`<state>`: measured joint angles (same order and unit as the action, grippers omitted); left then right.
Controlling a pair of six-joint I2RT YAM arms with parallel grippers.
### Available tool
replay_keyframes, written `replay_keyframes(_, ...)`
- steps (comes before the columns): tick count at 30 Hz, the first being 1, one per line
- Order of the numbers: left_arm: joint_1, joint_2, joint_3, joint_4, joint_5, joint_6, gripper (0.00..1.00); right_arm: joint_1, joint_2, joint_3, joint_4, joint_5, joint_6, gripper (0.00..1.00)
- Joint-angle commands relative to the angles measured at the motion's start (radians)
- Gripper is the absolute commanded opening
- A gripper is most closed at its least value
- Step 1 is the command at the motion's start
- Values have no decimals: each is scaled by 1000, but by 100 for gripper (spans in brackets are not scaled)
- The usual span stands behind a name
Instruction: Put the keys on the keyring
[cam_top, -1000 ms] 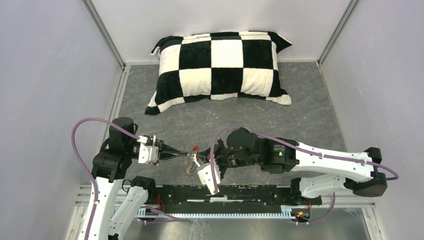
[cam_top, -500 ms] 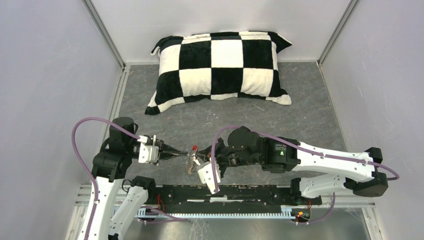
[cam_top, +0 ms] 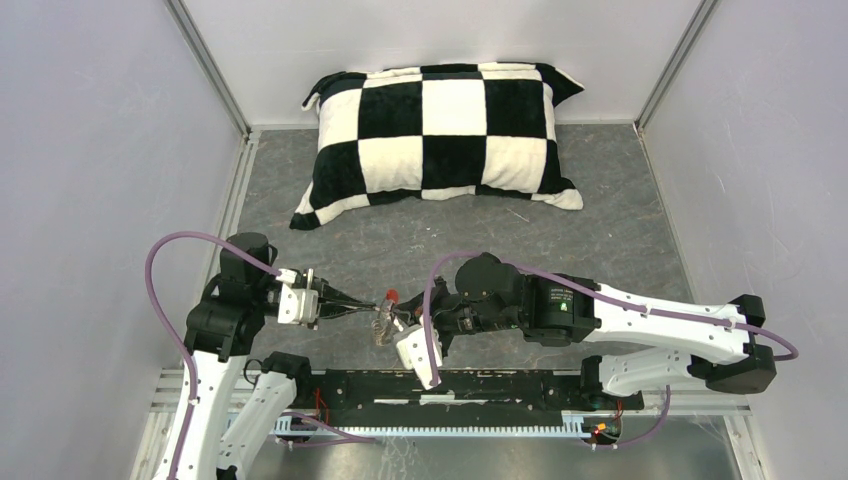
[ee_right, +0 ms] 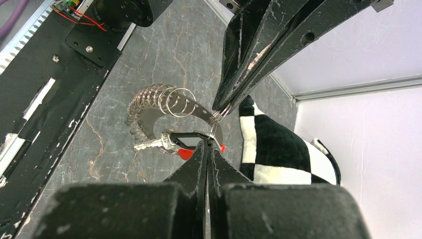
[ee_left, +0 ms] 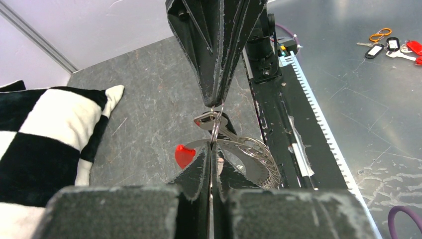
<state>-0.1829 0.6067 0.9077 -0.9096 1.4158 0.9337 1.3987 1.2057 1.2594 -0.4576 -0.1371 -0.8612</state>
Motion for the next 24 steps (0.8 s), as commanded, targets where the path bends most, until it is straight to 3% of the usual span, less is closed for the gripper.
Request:
replay_keyframes(1, -3, 7, 18, 16, 11, 14, 2, 5, -2, 43, 35, -19, 7, 0)
replay_keyframes(24, -3, -10, -3, 17, 4, 21, 2, 5, 11, 30, 155, -10, 42, 0)
